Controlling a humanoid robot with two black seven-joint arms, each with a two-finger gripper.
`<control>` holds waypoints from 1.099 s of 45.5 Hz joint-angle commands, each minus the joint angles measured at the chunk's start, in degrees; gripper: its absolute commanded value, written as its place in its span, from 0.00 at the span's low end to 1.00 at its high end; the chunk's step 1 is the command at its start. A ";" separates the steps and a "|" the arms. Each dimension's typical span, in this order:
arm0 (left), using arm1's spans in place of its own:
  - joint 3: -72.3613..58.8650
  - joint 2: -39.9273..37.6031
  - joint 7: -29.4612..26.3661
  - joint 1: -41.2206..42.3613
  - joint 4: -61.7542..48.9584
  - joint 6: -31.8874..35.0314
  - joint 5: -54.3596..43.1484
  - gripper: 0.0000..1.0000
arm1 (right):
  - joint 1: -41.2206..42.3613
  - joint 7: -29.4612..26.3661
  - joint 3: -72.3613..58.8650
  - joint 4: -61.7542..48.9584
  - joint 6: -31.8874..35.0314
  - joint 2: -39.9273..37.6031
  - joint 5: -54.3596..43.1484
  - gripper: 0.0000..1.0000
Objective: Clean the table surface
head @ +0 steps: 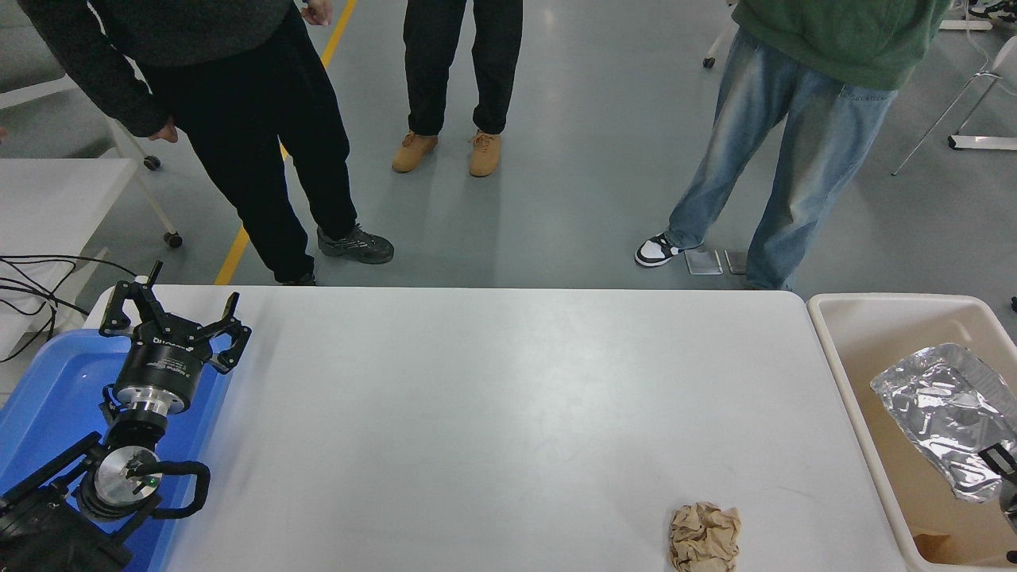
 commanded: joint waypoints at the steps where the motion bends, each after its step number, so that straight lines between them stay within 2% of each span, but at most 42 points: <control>1: 0.00 0.00 0.00 0.00 -0.01 0.00 0.00 0.99 | 0.19 -0.73 -0.05 -0.03 -2.38 0.16 0.20 0.57; 4: 0.00 0.00 0.00 0.00 -0.01 0.00 0.00 0.99 | 0.19 -1.17 -0.05 -0.03 -2.90 0.16 0.20 0.69; 9: 0.00 0.00 0.00 0.00 -0.01 0.00 0.00 0.99 | 0.19 -1.26 1.01 -0.03 -3.52 0.25 0.90 0.71; 10: 0.00 0.00 0.00 0.00 -0.01 0.00 0.00 0.99 | 0.19 -1.34 1.10 -0.03 -3.61 0.25 1.42 0.74; 13: 0.00 0.00 0.00 0.00 -0.01 0.00 0.00 0.99 | 0.45 -1.26 0.57 -0.03 -4.22 0.25 3.96 0.98; 24: 0.00 0.00 0.00 0.00 -0.01 0.00 0.00 0.99 | 2.29 -1.25 1.53 0.14 -4.31 1.04 6.78 0.98; 35: 0.00 0.00 0.00 0.00 -0.01 0.00 0.00 0.99 | 5.02 -1.34 2.50 0.05 -3.08 0.69 19.44 0.98; 50: 0.00 0.00 0.00 0.00 -0.01 0.00 0.00 0.99 | 10.65 -1.26 3.20 0.14 6.67 -5.46 26.21 0.98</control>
